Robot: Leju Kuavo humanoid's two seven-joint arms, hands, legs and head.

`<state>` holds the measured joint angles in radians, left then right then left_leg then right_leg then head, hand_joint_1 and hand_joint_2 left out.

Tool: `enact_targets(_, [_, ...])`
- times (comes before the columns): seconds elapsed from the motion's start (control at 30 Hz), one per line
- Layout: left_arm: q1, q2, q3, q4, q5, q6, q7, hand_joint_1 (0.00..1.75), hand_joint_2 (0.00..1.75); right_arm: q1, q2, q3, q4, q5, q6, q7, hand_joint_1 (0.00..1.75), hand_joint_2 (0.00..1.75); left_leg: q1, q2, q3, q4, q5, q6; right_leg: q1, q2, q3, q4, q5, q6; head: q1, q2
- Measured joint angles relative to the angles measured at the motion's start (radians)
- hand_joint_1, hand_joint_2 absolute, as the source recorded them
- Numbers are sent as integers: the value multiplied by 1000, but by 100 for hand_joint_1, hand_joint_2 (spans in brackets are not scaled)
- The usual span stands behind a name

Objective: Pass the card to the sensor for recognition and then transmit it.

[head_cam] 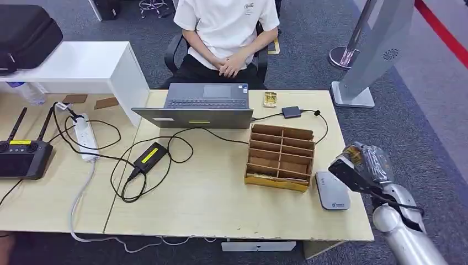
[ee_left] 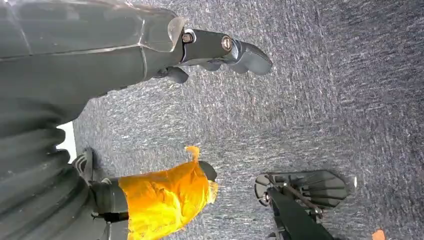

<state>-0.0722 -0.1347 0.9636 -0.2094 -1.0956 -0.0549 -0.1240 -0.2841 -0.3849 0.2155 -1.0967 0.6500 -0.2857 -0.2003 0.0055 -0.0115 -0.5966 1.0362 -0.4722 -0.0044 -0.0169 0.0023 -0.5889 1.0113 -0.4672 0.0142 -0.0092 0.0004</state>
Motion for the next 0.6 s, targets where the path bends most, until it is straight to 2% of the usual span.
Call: enact_targets(0.6, [0,-1,2,0,-6,-14,-11,0,175,26,18,-25,55,39,0,-3,175,175,0,0,0,0,0,0,0,0,0,0,0,0,0,0])
